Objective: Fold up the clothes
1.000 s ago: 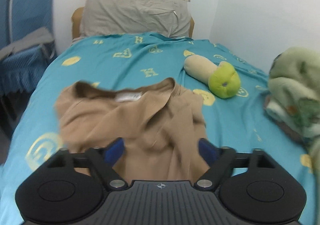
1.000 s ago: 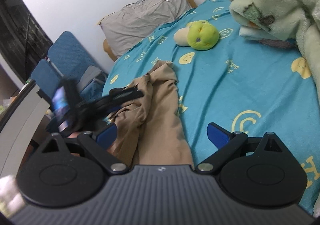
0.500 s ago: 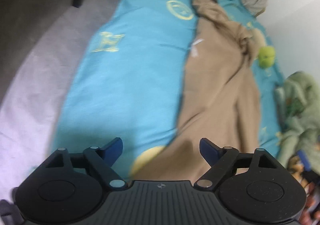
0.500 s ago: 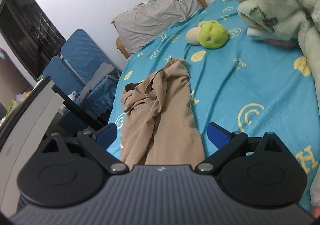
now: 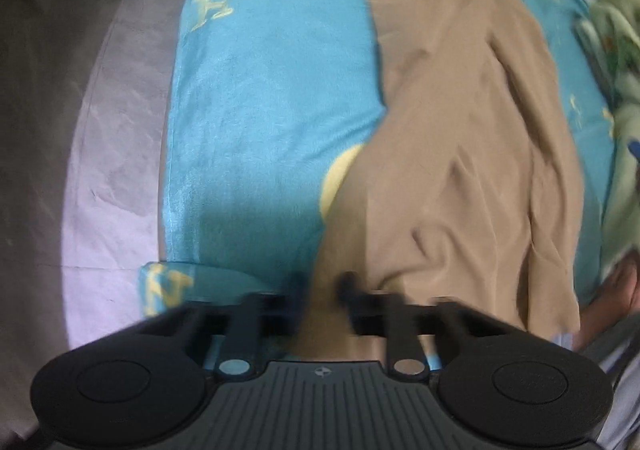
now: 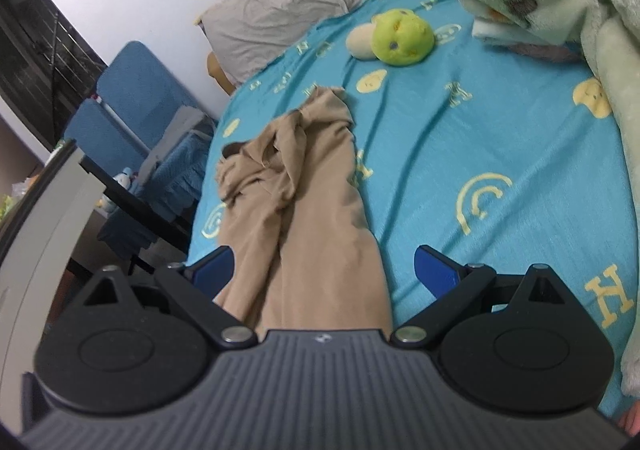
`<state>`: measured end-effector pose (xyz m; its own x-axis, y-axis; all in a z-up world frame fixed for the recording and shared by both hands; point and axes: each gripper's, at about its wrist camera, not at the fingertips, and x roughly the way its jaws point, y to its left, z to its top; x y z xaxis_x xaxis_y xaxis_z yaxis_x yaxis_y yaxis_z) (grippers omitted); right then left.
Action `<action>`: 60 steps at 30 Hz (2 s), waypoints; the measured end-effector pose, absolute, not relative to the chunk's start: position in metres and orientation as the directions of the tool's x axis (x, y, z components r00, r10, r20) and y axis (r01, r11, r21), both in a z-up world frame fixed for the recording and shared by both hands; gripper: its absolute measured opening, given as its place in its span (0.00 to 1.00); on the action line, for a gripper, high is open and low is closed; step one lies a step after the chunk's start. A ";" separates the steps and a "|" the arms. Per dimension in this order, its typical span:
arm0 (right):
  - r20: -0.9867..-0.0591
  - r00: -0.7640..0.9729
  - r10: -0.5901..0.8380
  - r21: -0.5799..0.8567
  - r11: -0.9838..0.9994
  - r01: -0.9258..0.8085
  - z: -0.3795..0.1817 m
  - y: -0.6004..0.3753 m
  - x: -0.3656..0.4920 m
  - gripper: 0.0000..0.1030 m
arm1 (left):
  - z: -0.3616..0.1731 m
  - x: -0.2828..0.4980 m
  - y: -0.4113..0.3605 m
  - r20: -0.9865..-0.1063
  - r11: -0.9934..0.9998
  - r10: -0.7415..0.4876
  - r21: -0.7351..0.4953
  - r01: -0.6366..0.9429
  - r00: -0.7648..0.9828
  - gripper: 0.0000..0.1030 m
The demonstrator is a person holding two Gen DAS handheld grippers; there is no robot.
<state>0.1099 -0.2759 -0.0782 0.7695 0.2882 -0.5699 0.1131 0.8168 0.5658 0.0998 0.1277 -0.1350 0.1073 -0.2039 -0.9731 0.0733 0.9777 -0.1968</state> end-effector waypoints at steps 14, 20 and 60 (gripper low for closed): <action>-0.594 0.728 0.343 0.602 0.790 0.118 -0.086 -0.277 0.108 0.95 | -0.062 -0.002 -0.023 -0.908 0.867 -0.239 -0.040 0.496 0.344 0.05; -0.683 0.627 0.374 0.549 0.830 0.102 -0.091 -0.267 0.094 0.95 | -0.081 0.006 -0.023 -0.924 0.886 -0.308 -0.193 0.421 0.226 0.36; -0.698 0.523 0.489 0.528 0.845 -0.086 0.014 -0.225 -0.001 0.12 | 0.039 -0.001 0.137 -0.468 0.663 -0.661 -0.731 0.164 0.587 0.07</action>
<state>-0.0014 -0.2248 0.0138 0.5229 0.4894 -0.6979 -0.0860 0.8449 0.5280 -0.0012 0.1370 0.0393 0.5870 -0.6609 -0.4676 0.1638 0.6626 -0.7309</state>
